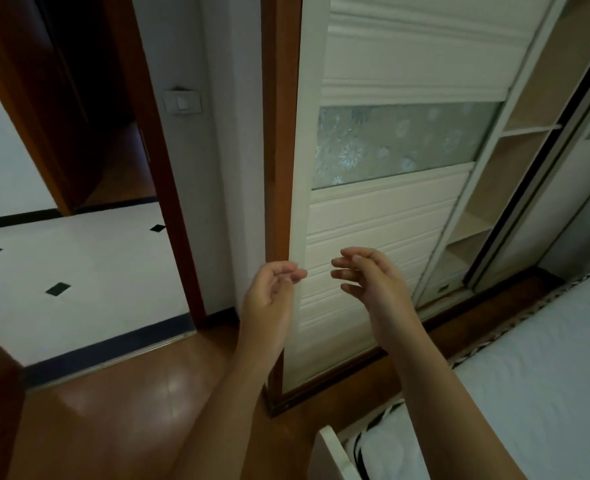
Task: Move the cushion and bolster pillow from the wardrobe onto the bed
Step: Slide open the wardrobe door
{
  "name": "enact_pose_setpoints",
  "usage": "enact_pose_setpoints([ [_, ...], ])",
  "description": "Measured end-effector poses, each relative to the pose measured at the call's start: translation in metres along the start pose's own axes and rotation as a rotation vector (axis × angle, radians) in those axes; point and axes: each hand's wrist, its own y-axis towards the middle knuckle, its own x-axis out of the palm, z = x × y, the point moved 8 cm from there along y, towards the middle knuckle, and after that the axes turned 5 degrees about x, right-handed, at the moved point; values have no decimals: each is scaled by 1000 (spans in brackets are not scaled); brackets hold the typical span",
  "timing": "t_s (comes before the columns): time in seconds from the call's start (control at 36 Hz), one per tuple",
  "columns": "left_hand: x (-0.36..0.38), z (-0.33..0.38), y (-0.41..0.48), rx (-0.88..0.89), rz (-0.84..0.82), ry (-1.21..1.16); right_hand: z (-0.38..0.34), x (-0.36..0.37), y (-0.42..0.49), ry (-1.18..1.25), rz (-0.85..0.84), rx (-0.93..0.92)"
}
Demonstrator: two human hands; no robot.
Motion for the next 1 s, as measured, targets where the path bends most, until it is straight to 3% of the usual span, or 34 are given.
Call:
enact_pose_setpoints([
  [0.36,26,-31,103,52,-116,47,7,5,92,-20,153,16],
  [0.67,69,-26,186,201,-245,173,-13,7,190,-44,137,-36],
  [0.86,105,9,241,485,-284,403,-39,12,259,-27,118,-51],
  [1.0,131,9,269,693,-264,839,-49,15,300,-132,175,-129],
])
